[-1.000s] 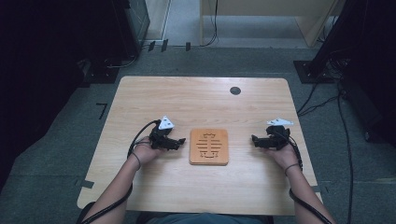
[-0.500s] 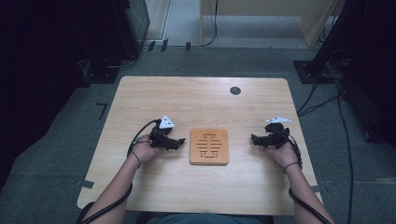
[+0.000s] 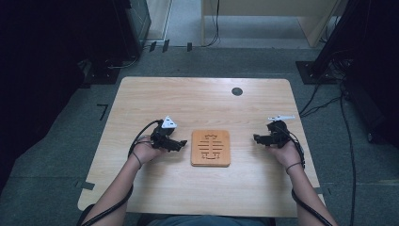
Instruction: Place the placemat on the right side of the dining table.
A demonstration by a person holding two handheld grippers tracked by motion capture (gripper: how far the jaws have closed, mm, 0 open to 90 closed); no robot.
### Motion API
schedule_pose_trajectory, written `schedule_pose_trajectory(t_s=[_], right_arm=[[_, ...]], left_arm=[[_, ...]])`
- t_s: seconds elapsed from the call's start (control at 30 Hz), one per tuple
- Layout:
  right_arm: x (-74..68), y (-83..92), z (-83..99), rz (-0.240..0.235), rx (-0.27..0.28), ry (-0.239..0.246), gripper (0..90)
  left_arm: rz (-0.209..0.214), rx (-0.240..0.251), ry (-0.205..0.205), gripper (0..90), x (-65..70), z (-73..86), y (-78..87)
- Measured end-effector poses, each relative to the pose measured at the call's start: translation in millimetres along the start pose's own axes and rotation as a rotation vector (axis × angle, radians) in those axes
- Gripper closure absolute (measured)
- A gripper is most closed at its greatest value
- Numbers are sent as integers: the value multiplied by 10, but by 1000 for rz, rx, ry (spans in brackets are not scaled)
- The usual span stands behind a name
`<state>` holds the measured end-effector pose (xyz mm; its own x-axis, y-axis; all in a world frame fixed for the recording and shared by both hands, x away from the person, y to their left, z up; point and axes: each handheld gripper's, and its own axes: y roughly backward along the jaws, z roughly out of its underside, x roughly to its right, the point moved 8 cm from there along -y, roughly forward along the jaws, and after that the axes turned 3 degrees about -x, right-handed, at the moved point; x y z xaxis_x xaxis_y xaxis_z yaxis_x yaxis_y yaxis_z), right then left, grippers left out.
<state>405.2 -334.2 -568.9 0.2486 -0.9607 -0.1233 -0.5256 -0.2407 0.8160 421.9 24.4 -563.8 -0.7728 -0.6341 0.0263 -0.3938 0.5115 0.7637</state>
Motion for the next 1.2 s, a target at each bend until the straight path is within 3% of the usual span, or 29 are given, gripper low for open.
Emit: schedule_pose_trajectory(t_s=[0.17,0.27,0.47,0.63,0.73,0.87,1.0,1.2], right_arm=[[-74,11,-6,-23,-10,18,217],[-98,9,4,-12,-24,42,214],[-186,4,14,-36,-34,49,243],[-261,15,-5,-74,-40,15,286],[-298,4,-7,-66,-34,61,287],[-343,3,-13,-74,-28,81,297],[-445,8,-12,-98,-22,138,346],[-508,0,-16,-110,-40,127,329]], left_arm=[[27,-10,12,171,39,2,21],[34,-14,1,172,67,5,30],[39,-14,6,172,77,0,46],[49,-19,-6,172,105,3,43],[52,-19,-8,172,118,-5,47],[48,-17,-7,171,118,-11,51],[37,-7,-5,171,116,-28,58],[42,-4,-15,172,140,-39,62]])
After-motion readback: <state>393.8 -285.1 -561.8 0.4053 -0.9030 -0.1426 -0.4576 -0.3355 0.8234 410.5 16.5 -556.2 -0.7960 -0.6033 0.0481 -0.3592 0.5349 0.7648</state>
